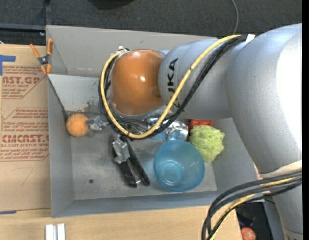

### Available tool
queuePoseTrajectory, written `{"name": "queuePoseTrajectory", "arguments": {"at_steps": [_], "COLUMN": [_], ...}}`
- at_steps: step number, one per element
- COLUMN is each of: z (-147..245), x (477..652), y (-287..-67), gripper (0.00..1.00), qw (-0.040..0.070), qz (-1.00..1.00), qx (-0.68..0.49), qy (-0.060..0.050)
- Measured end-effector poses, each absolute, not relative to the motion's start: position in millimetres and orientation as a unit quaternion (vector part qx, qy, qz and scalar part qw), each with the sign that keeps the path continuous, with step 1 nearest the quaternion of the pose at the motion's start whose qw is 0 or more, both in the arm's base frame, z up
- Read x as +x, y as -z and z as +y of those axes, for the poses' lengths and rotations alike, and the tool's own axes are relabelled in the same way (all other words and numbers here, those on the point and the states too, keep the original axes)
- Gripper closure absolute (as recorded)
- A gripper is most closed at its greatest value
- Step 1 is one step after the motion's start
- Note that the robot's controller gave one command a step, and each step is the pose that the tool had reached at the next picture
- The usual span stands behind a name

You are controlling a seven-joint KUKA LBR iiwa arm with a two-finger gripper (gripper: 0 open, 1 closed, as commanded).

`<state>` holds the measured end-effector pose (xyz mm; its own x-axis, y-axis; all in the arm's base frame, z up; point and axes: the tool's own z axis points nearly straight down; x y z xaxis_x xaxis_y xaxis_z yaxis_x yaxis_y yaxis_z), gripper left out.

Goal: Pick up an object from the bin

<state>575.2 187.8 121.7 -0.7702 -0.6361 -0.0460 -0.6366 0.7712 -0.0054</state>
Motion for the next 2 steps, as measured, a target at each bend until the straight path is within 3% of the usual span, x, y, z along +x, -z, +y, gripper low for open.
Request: {"name": "queuePoseTrajectory", "arguments": {"at_steps": [1,2], "z": [85.2,104.0], "x": [531.2,561.6], "y": [-73.1,-123.8], "gripper": [0.0,0.0], "qw": [0.013,0.017], "qz": [0.862,0.959], "qx": [-0.507,-0.281], "qy": [-0.004,-0.009]}}
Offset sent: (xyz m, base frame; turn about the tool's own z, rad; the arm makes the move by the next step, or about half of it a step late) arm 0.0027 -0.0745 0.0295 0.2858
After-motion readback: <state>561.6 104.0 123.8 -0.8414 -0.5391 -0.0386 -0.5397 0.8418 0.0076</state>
